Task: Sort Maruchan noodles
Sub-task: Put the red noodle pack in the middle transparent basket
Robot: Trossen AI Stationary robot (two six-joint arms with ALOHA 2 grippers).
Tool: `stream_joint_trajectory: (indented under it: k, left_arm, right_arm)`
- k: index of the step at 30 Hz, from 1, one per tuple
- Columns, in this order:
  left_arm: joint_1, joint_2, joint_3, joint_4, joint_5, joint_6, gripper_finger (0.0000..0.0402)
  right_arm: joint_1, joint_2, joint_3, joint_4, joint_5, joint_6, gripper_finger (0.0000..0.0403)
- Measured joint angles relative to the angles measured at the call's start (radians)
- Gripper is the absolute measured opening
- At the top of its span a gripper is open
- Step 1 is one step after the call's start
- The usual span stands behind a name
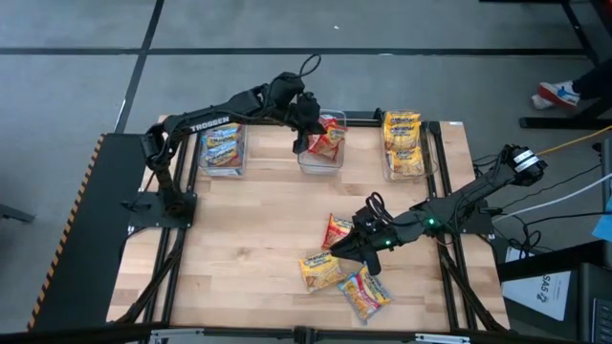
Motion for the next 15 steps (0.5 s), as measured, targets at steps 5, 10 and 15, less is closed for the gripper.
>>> stream_joint_trajectory:
  k: [5,10,15]
  left_arm:
    - [0.011,0.032,0.001,0.018,0.069,0.001,0.0]
    - [0.015,0.072,0.001,0.06,0.115,0.014,0.0]
    - [0.046,0.128,0.001,0.058,0.122,0.08,0.0]
  right_arm:
    - [0.0,0.0,0.0,0.001,0.0,0.0,0.0108]
    - [0.0,0.0,0.0,0.004,0.009,0.002,0.0108]
    - [0.0,0.0,0.0,0.008,0.027,0.004,0.0108]
